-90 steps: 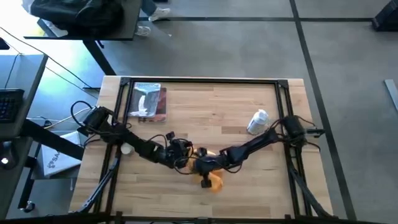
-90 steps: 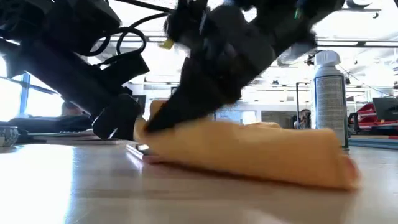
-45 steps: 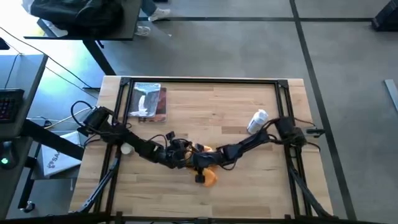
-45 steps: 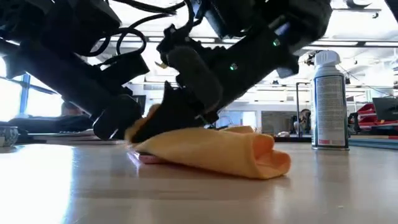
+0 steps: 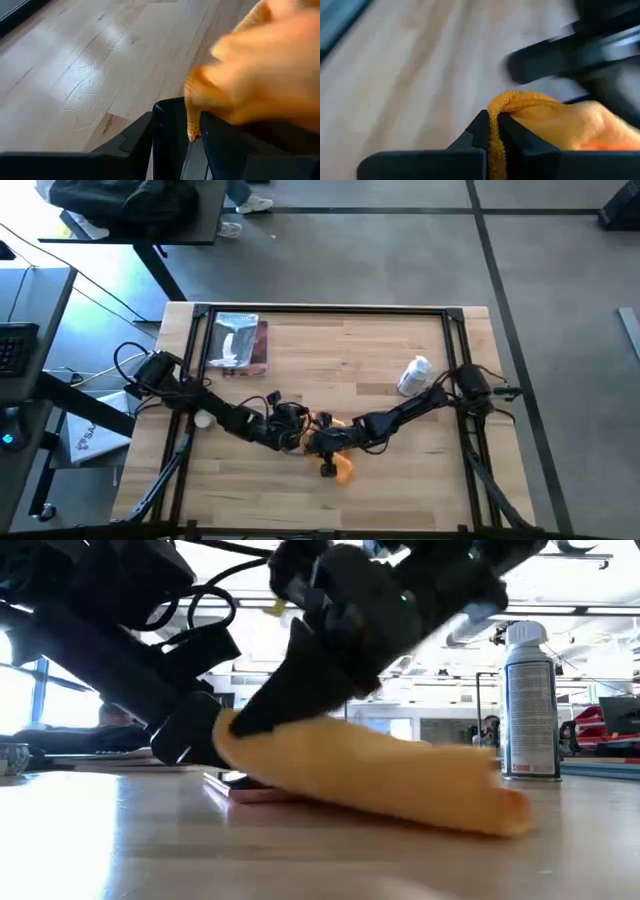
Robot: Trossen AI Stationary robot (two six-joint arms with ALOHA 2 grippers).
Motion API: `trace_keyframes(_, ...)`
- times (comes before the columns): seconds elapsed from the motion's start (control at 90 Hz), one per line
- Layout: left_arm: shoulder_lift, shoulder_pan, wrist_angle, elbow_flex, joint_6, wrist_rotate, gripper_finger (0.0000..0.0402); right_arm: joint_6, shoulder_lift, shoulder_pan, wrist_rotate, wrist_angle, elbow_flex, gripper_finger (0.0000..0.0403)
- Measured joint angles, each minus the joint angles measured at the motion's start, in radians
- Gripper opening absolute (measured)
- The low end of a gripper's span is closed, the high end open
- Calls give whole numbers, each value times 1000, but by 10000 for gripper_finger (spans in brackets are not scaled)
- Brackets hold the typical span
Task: Apply microfiber cloth
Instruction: Wipe the front and back of the cellphone with the yellow microfiber cloth
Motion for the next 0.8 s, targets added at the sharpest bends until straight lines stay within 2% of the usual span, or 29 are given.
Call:
trace_keyframes(0.111,0,0,1,0,4,0,145,-1,21,-27,-13,10,0,0)
trace_keyframes(0.311,0,0,1,0,5,0,145,-15,90,-10,-134,110,0,0)
trace_keyframes(0.478,0,0,-2,0,6,1,145,19,89,3,-197,68,3,0)
trace_keyframes(0.656,-13,-2,-2,0,50,3,145,-1,17,10,-343,-6,-2,0)
trace_keyframes(0.711,-31,-1,-4,0,74,8,145,-27,-40,8,-332,-49,-2,0)
trace_keyframes(0.8,-85,-2,-28,-5,133,10,145,-88,-135,2,-260,-158,0,0)
